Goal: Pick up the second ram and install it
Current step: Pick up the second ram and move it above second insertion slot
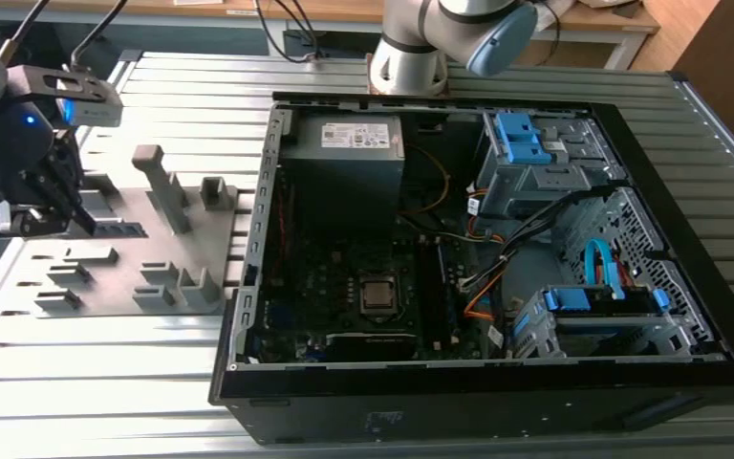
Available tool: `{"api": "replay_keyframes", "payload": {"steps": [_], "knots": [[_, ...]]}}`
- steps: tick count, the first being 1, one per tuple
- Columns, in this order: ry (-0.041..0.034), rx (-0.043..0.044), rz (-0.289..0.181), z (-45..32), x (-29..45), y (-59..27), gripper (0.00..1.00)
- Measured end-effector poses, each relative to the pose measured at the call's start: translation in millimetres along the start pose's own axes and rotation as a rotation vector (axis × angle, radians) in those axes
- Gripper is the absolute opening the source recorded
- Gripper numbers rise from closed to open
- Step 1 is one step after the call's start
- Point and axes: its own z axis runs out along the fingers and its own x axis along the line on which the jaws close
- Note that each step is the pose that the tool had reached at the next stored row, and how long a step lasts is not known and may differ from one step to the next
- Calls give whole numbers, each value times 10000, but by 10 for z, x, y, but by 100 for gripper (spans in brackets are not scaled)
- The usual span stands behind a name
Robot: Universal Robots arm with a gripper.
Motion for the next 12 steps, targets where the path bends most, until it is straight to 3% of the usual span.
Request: {"api": "replay_keyframes", "payload": {"steps": [12], "knots": [[-1, 0, 0, -142, -8, -2, 14]]}}
